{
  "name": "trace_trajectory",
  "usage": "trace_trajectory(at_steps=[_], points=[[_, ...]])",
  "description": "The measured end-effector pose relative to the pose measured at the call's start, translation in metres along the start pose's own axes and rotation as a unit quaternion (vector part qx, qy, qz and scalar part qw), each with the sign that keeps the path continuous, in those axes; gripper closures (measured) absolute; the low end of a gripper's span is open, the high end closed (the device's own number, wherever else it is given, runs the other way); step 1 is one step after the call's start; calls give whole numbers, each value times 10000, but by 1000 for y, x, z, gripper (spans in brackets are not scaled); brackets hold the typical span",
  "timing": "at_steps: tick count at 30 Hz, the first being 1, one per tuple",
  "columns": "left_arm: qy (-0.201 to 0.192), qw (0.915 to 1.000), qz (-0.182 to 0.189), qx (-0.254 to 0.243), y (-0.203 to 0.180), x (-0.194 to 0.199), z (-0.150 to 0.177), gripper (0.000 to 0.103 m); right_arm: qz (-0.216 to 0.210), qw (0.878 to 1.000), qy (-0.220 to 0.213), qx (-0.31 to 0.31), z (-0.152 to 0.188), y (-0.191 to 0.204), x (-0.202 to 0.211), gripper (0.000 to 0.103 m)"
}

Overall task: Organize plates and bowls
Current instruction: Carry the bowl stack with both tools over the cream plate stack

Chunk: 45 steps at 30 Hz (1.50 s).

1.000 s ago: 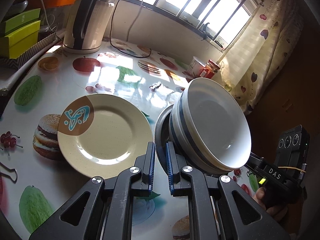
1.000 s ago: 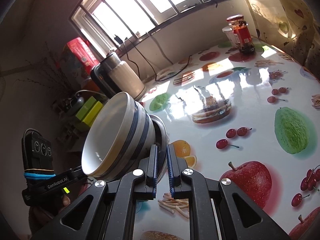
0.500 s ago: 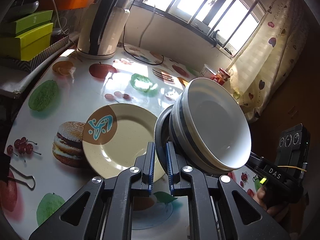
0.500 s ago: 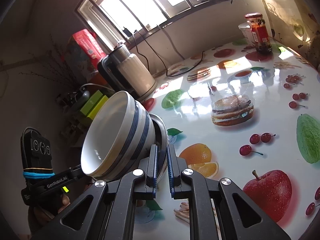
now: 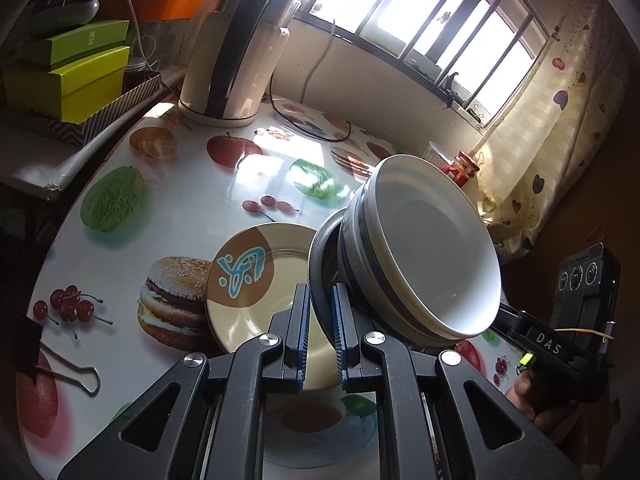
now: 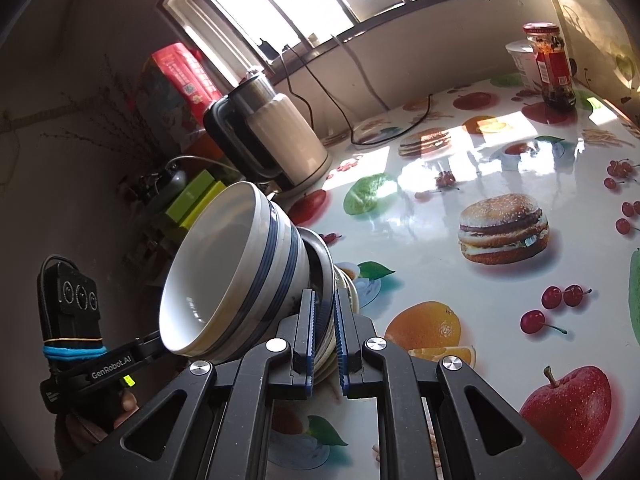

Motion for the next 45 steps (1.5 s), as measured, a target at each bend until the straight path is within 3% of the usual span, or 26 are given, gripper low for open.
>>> trace_trajectory(at_steps=[24,45], points=[[39,9993,-288,249,40,-9,3,92,-121,9994,328,40,2,9,-51,93],[124,9988,-335,349,49,-15,10,91,-60,9990,448,43,4,7,-65,93]])
Point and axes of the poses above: each gripper's, at about its wrist camera, not at the fingertips, and x roughly against the way its jaws point, y to its left, z to its underside, the point moved 9 cm from there along -x, roughly the way its jaws point, and after that the axes turned 11 degrees about -x, right-handed, at the moved point
